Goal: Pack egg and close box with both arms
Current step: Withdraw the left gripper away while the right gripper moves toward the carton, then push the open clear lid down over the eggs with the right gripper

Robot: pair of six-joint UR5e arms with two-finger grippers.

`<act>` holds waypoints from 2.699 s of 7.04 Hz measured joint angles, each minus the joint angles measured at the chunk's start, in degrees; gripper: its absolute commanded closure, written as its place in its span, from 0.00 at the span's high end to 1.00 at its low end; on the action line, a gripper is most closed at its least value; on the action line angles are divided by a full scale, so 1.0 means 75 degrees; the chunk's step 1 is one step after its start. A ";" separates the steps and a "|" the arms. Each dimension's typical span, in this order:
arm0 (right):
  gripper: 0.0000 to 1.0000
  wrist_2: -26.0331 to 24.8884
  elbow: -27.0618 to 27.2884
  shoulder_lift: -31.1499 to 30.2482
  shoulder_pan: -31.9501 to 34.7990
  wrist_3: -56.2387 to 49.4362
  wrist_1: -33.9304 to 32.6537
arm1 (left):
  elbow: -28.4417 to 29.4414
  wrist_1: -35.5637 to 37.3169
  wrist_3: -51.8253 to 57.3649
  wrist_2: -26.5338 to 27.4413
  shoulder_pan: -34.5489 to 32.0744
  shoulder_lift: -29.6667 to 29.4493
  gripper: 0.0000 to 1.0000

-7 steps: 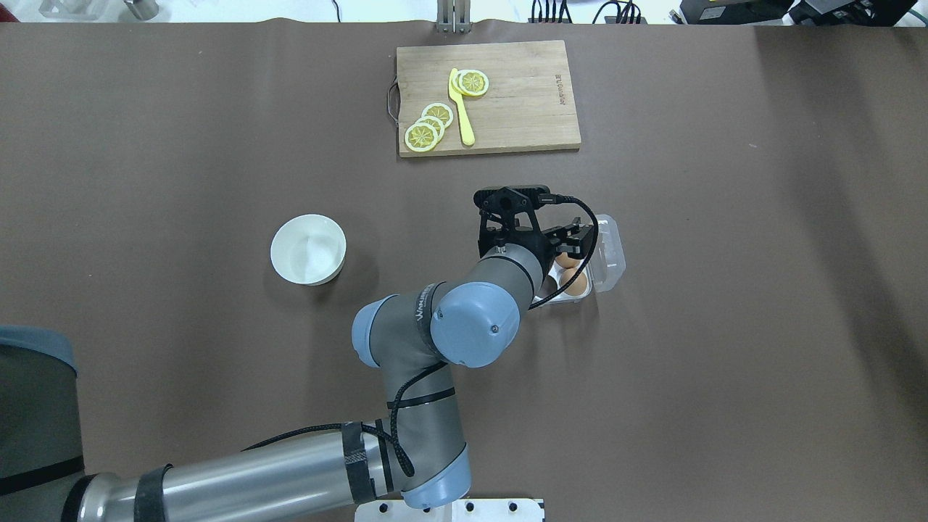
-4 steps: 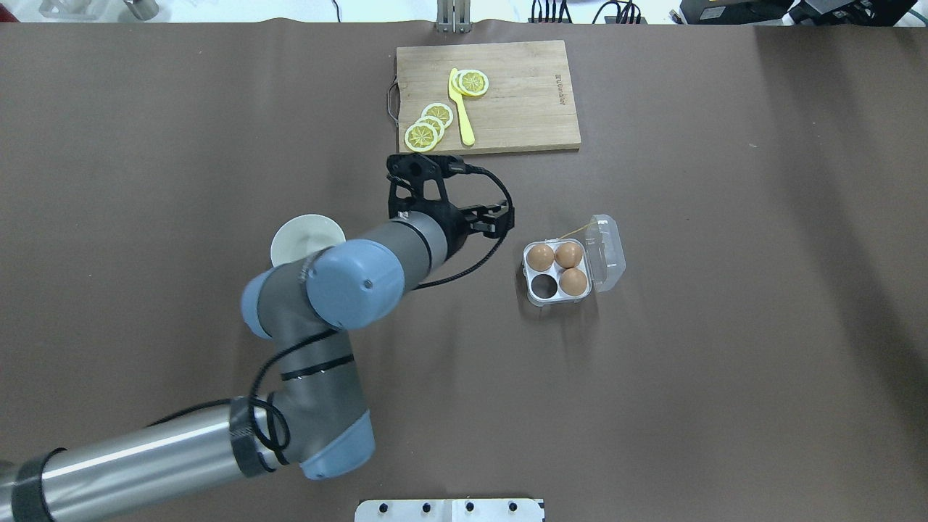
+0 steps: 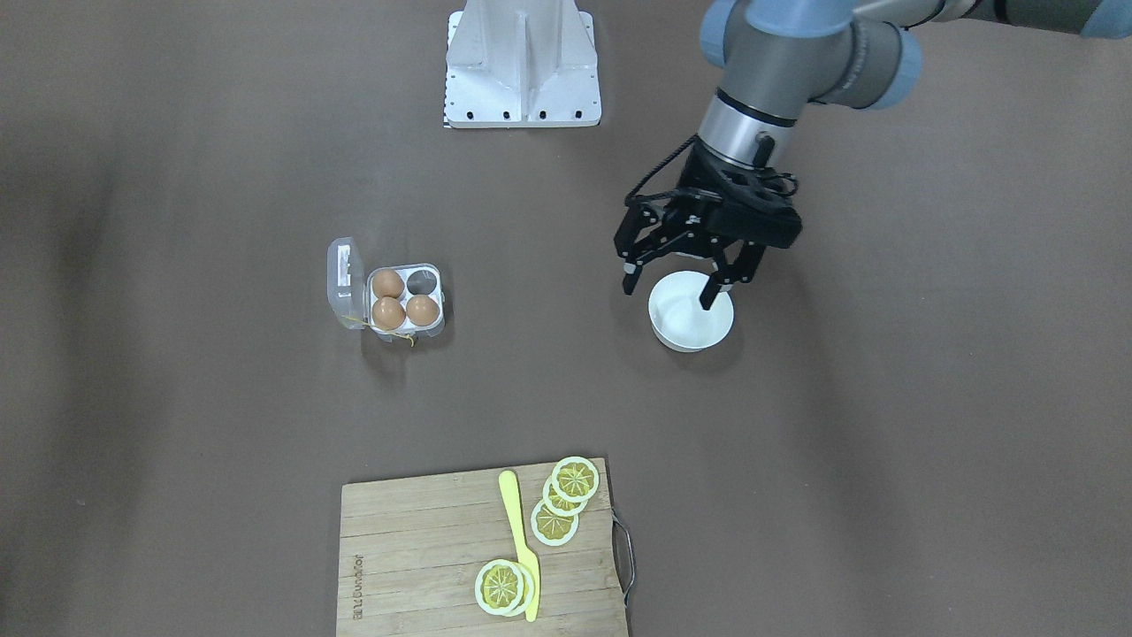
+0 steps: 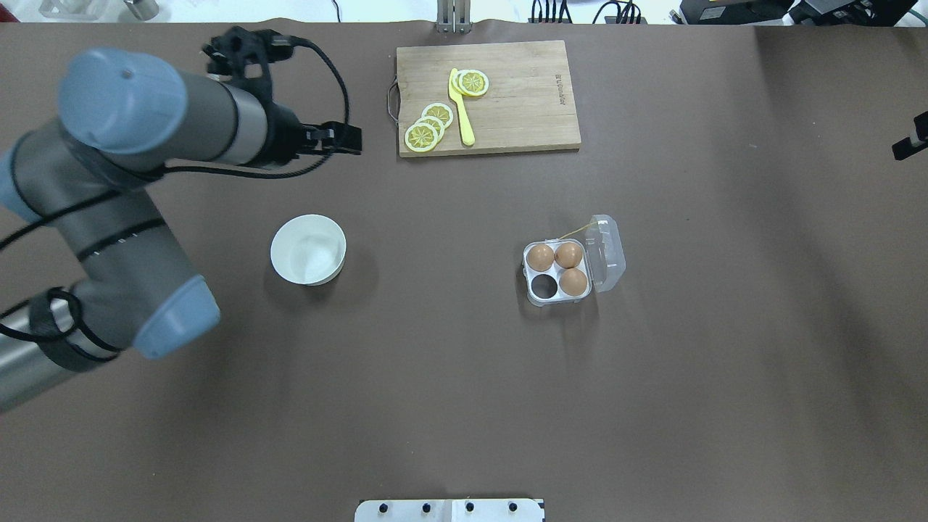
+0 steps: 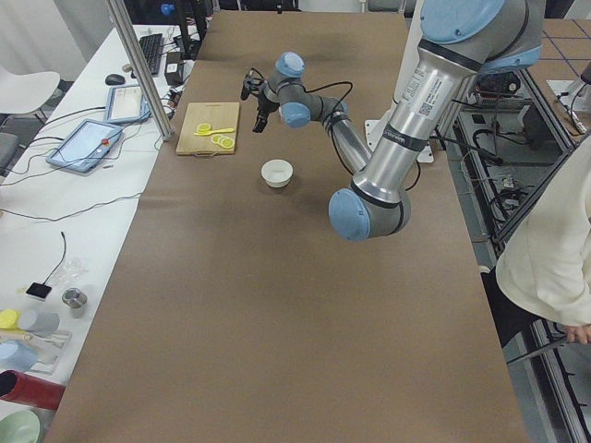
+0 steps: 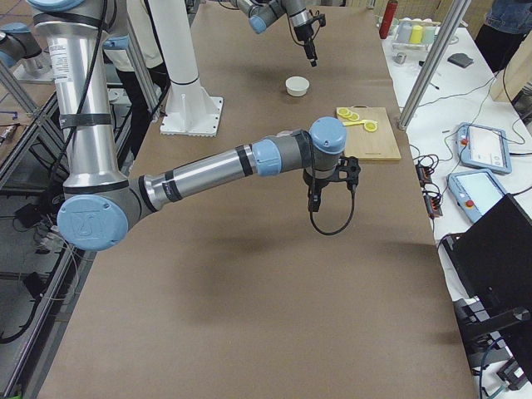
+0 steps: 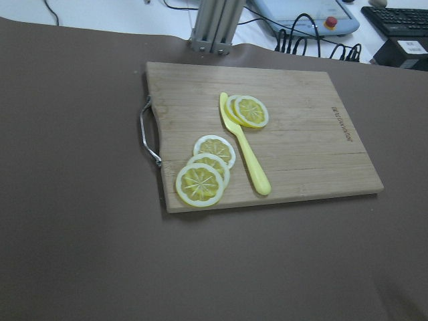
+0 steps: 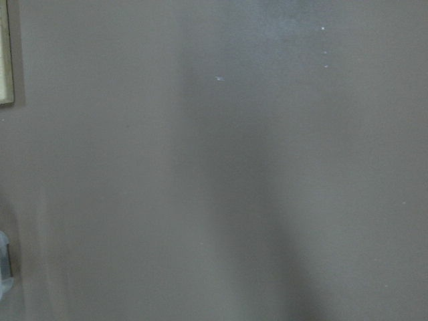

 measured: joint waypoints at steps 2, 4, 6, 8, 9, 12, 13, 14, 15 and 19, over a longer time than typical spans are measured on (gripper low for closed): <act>0.00 -0.0435 0.0043 -0.0143 -0.0965 0.1870 0.1536 | -0.0011 0.0030 0.0865 -0.1450 -0.1302 0.0675 0.97; 0.00 -0.0780 0.0050 -0.0244 -0.1724 0.2574 0.2441 | 0.0208 0.0043 0.1552 -0.2236 -0.2154 0.0999 0.97; 0.00 -0.0946 0.0016 -0.0204 -0.2218 0.2770 0.3170 | 0.0540 0.0001 0.1941 -0.2716 -0.2659 0.1151 0.97; 0.00 -0.1649 0.0004 0.0084 -0.3084 0.3604 0.3738 | 0.0821 -0.0019 0.2111 -0.2862 -0.2979 0.1255 0.97; 0.00 -0.2108 -0.0005 0.0297 -0.3613 0.4089 0.3906 | 0.0976 -0.0014 0.2129 -0.2911 -0.3112 0.1270 0.97; 0.00 -0.2575 -0.0042 0.0776 -0.4211 0.4495 0.3990 | 0.1454 -0.0045 0.2137 -0.3026 -0.3283 0.1268 0.97; 0.00 -0.2617 -0.0081 0.0883 -0.4249 0.4501 0.3964 | 0.1520 -0.0049 0.2135 -0.3032 -0.3298 0.1267 0.97; 0.00 -0.2655 -0.0146 0.0946 -0.4264 0.4506 0.3949 | 0.1538 -0.0057 0.2129 -0.3037 -0.3302 0.1251 0.97; 0.00 -0.2674 -0.0270 0.1026 -0.4299 0.4511 0.3946 | 0.1530 -0.0068 0.2127 -0.3040 -0.3309 0.1214 0.97; 0.00 -0.2906 -0.1100 0.1653 -0.4729 0.4510 0.3972 | 0.1323 0.0003 0.2129 -0.3044 -0.3415 0.1074 0.97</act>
